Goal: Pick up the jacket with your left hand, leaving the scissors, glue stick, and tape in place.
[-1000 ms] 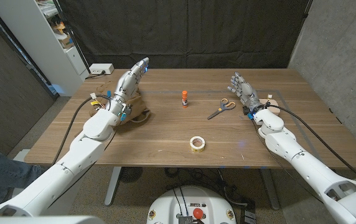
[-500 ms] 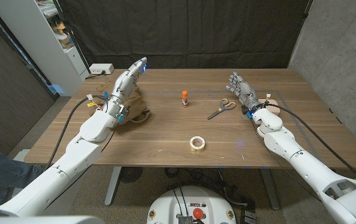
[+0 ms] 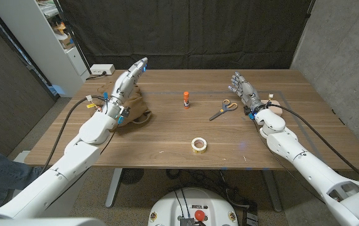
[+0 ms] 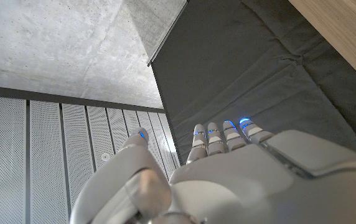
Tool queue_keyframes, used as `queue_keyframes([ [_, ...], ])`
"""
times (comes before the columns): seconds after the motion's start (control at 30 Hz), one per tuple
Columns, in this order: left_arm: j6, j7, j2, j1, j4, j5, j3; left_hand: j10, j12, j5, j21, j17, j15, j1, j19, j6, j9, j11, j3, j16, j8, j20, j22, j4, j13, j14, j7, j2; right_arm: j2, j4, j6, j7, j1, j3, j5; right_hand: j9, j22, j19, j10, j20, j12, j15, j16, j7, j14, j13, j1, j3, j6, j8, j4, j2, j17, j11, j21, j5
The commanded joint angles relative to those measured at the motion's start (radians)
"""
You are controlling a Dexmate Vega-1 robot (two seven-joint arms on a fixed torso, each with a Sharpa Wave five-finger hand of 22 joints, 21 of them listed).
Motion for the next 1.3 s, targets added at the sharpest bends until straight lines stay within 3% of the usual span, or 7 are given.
queue_keyframes([
  [0.03,0.04,0.024,0.027,0.016,-0.035,0.036,-0.017,0.007,0.006,-0.001,0.006,0.003,0.0,0.012,-0.003,0.01,0.005,-0.001,0.003,0.007,0.002,0.005,0.005,-0.006,0.0,0.005,0.004,0.003,-0.005,-0.006,-0.001,-0.005,-0.007,0.006,0.001,0.001,0.003,0.003,0.007,0.003,0.008,-0.003,0.002,0.001,0.007,0.001,0.0,-0.003,0.012,0.008,-0.003,0.004,0.003,-0.004,-0.003,0.005],
  [0.5,0.079,0.063,0.065,0.072,-0.093,0.058,-0.066,0.009,0.005,-0.003,0.005,0.003,0.0,0.014,-0.003,0.012,0.005,0.001,0.003,0.006,0.001,0.005,0.005,-0.009,0.0,0.007,0.004,0.003,0.001,0.004,0.008,0.0,-0.006,0.006,0.003,0.0,0.003,0.005,0.007,0.003,0.008,-0.002,0.002,0.0,0.007,0.001,0.0,-0.004,0.012,0.007,-0.004,0.004,0.001,-0.003,-0.01,0.006],
  [1.3,0.143,0.136,0.085,0.145,-0.168,0.13,-0.119,0.018,0.005,-0.006,0.011,0.003,-0.003,0.018,0.018,0.018,0.005,0.002,0.002,0.006,0.0,0.002,0.005,-0.016,0.0,0.018,0.003,0.005,-0.019,-0.018,0.013,0.001,-0.031,0.024,0.017,-0.001,0.003,0.008,0.007,0.004,0.008,-0.002,0.003,0.001,0.009,0.0,0.0,-0.006,0.013,0.007,-0.005,0.006,-0.002,-0.005,-0.02,0.008],
])
